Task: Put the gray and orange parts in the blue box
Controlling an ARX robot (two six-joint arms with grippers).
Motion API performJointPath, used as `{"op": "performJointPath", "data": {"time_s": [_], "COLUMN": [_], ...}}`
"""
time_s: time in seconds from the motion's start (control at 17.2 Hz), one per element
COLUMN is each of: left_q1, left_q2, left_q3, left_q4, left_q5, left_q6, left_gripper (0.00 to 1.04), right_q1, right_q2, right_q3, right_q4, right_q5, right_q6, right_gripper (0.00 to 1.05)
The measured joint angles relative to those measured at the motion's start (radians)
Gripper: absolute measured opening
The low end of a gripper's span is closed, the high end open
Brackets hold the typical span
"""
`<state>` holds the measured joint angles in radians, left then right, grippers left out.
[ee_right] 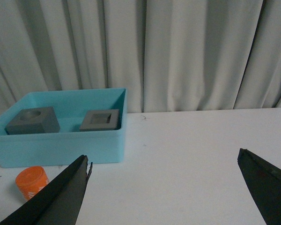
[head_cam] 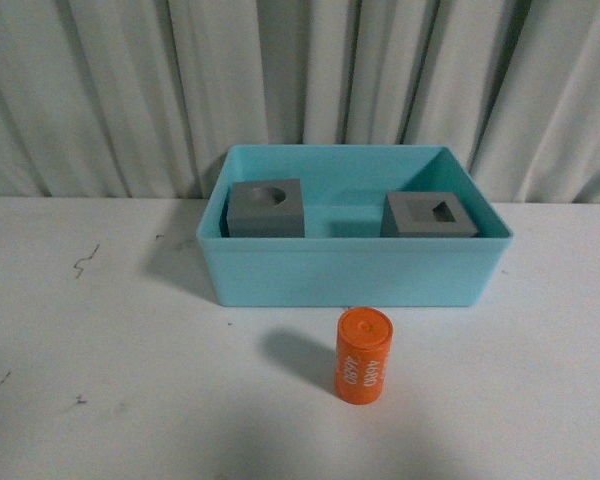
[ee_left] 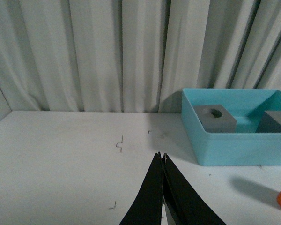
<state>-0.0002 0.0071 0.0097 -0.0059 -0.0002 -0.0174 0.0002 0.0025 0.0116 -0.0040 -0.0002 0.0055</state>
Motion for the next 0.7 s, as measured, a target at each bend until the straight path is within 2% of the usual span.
{"op": "performJointPath", "data": {"time_s": [0.29, 0.35, 0.41, 0.46, 0.58, 0.7], "left_q1": [0.000, 0.000, 0.000, 0.000, 0.000, 0.000], "left_q2": [0.000, 0.000, 0.000, 0.000, 0.000, 0.000], "left_q3": [0.000, 0.000, 0.000, 0.000, 0.000, 0.000], "left_q4": [0.002, 0.002, 0.002, 0.002, 0.002, 0.002], "left_q5": [0.000, 0.000, 0.000, 0.000, 0.000, 0.000], "left_q6": [0.000, 0.000, 0.000, 0.000, 0.000, 0.000], "left_gripper": [0.02, 0.14, 0.48, 0.74, 0.92, 0.97], "right_q1": [0.000, 0.000, 0.000, 0.000, 0.000, 0.000], "right_q2": [0.000, 0.000, 0.000, 0.000, 0.000, 0.000], "right_q3": [0.000, 0.000, 0.000, 0.000, 0.000, 0.000], "right_q4": [0.000, 0.000, 0.000, 0.000, 0.000, 0.000], "right_q5": [0.000, 0.000, 0.000, 0.000, 0.000, 0.000], "right_q6": [0.000, 0.000, 0.000, 0.000, 0.000, 0.000], "right_gripper": [0.98, 0.98, 0.98, 0.98, 0.98, 0.98]}}
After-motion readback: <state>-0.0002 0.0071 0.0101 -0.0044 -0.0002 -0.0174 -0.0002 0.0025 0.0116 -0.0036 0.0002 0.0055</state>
